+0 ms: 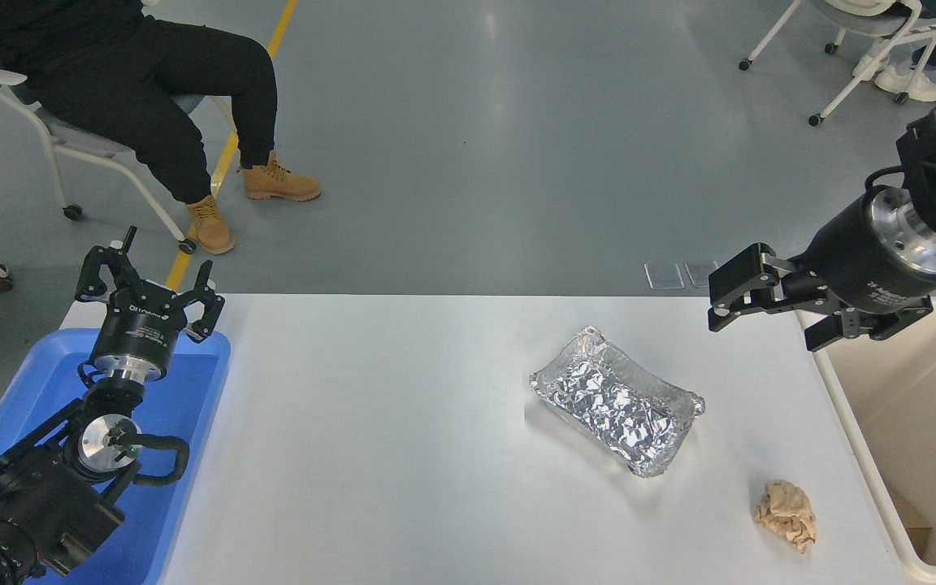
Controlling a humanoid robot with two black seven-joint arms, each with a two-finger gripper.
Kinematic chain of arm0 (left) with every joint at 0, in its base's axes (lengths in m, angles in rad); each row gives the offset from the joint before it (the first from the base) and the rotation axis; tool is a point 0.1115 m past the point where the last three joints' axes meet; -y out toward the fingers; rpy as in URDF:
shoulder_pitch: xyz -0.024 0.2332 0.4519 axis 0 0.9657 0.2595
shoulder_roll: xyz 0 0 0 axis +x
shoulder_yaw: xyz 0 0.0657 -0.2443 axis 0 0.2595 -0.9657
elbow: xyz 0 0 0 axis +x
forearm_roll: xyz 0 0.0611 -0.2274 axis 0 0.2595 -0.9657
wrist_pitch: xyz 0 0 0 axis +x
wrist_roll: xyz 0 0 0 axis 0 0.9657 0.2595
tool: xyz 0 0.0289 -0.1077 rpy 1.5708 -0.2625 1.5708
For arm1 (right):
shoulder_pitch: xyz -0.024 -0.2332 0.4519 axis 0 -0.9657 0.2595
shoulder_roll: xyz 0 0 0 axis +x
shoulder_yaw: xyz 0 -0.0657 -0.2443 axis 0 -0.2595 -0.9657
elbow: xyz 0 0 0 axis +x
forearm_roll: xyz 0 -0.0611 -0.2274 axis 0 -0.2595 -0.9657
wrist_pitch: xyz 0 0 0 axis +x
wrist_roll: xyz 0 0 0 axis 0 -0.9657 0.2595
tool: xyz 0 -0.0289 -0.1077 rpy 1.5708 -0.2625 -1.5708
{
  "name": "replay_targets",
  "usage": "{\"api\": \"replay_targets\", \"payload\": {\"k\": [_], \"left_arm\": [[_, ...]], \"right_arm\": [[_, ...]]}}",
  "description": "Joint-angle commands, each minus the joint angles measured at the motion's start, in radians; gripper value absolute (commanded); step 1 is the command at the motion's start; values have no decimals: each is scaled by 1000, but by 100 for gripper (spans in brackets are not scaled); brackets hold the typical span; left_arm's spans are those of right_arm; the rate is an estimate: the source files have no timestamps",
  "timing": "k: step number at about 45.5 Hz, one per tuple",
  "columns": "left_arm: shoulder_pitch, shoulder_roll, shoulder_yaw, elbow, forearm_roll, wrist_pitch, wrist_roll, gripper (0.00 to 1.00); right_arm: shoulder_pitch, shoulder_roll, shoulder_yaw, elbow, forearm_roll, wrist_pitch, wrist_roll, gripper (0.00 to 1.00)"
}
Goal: Pick up foil plate and place in dustbin
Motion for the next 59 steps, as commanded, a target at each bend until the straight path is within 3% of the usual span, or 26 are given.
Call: {"api": "replay_targets", "payload": {"k": [1,59], "left_arm": [[0,0,0,0,0,0,0,99],[0,0,0,0,0,0,0,99]], "right_arm": [[-1,5,1,1,0,-1,0,100],[-29,40,-1,-23,9,-1,2,100]]}}
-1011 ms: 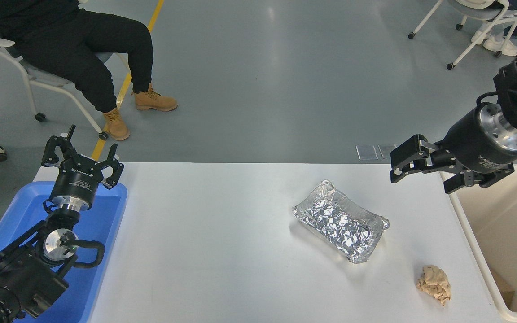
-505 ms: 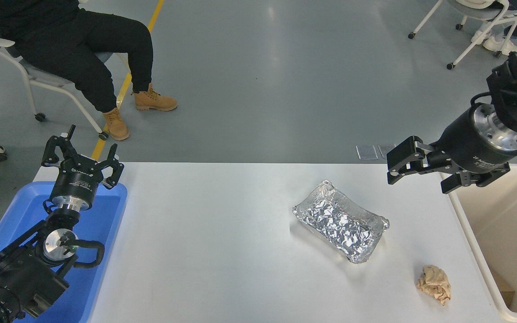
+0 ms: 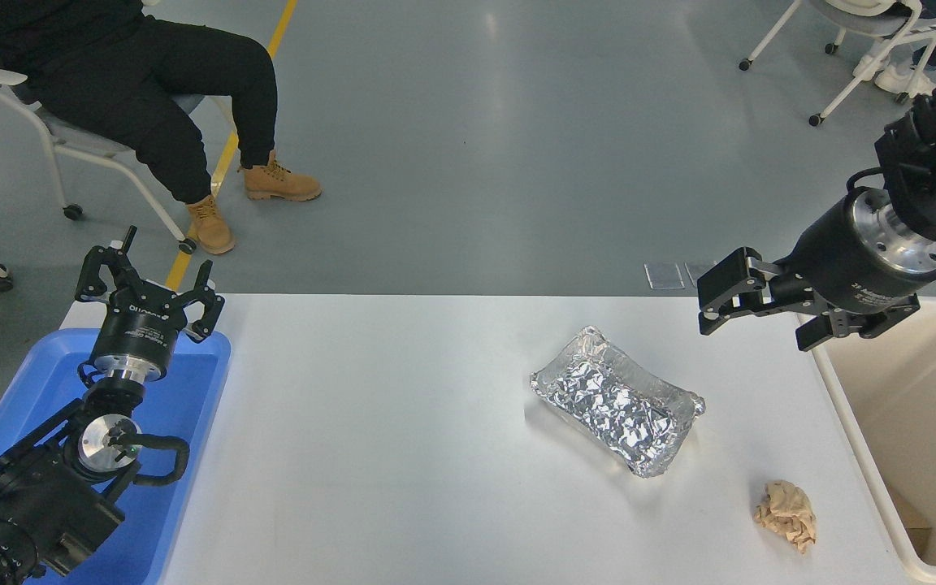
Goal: Pick up foil plate and place in dustbin
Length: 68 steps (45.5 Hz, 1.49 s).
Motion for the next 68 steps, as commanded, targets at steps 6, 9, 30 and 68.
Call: {"api": "replay_targets", "payload": {"k": [6,9,30,68], "left_arm": [[0,0,0,0,0,0,0,99],[0,0,0,0,0,0,0,99],[0,0,0,0,0,0,0,99],[0,0,0,0,0,0,0,99]], "right_arm": [[-32,0,-5,-19,1,0,0,100],[-35,-1,-4,-19,3,0,0,100],[-54,-17,-18,-44,60,0,3,100],[-515,20,-47,-246,52,-458,0,100]]}}
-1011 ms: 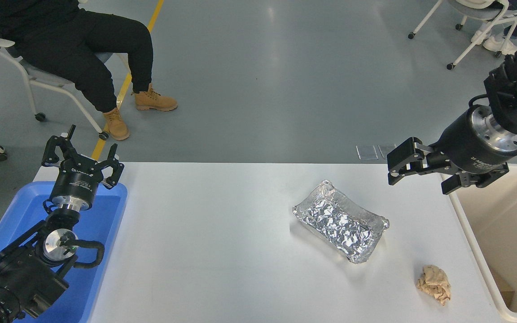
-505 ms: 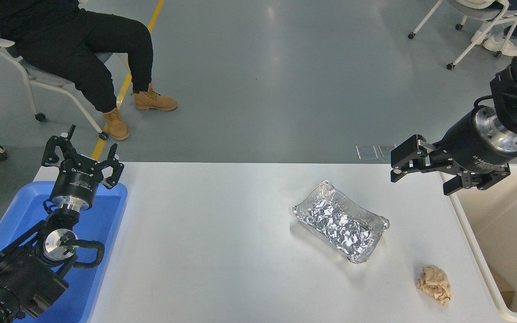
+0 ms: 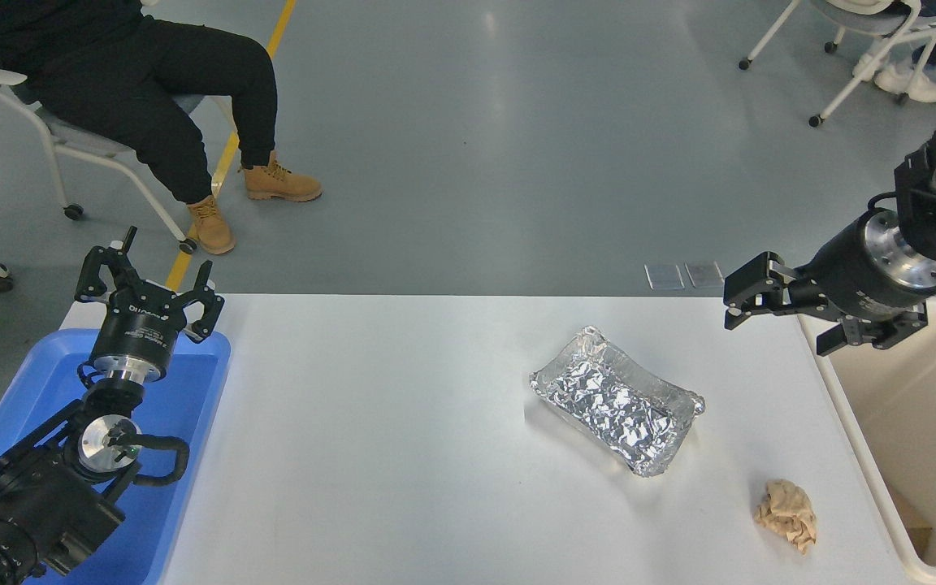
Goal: Pick up foil plate and place in dustbin
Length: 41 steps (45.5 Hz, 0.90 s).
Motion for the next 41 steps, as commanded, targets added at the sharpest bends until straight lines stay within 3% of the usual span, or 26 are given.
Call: {"api": "replay_targets", "payload": {"k": [1,18,41], "left_arm": [[0,0,0,0,0,0,0,99],[0,0,0,0,0,0,0,99],[0,0,-2,0,0,-1,0,99]], "right_arm": [[-222,34,-3,-65,3,-253,-2,100],[-486,84,55,-97,22,-531,-2,100],[-636,121,253,-149,74,-594,-2,100]]}}
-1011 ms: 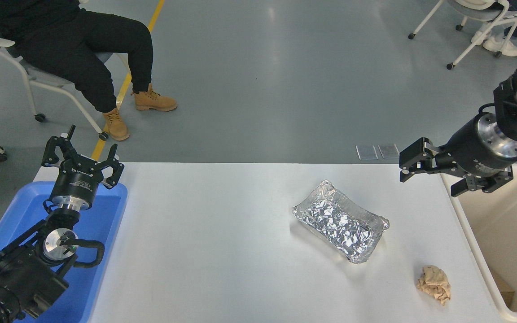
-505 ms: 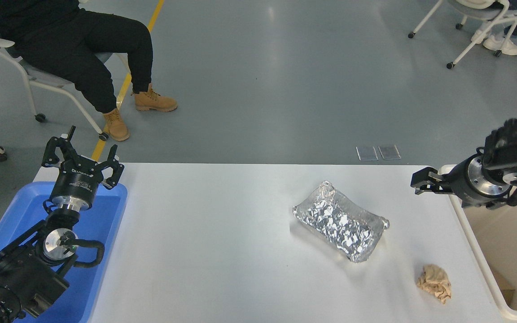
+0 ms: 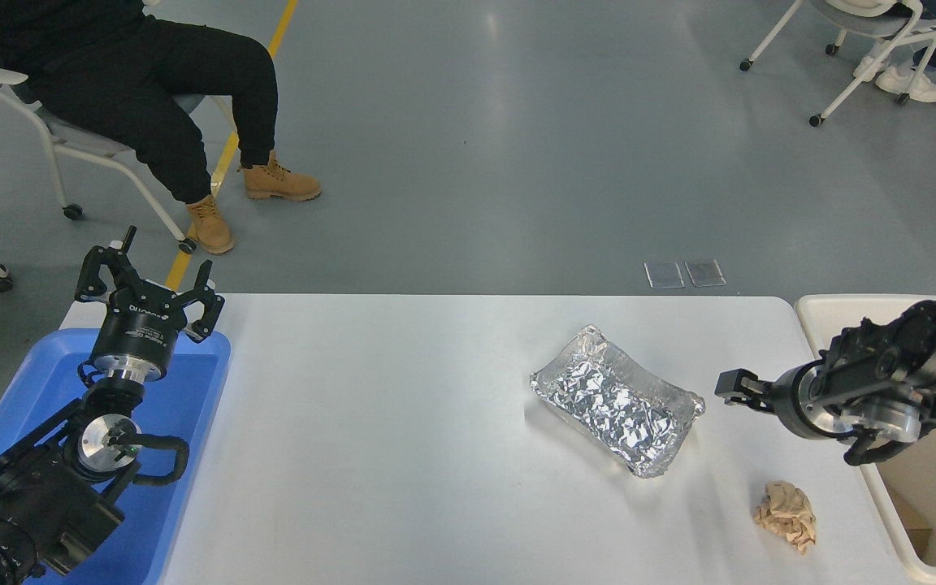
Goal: Pick up foil plate and place in dustbin
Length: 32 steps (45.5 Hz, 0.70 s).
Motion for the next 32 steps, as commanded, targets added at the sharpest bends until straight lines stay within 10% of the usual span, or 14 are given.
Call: {"api": "replay_targets", "payload": {"k": [1,23,32], "left_arm": [[0,0,-1,0,0,0,0,99],[0,0,-1,0,0,0,0,99],[0,0,-1,0,0,-1,0,99]], "right_arm": [[-92,31,84,-45,12,-62,0,100],[-215,106,166,-137,12,-127,2,100],[-268,132,166,-191,12,-176,2,86]]}}
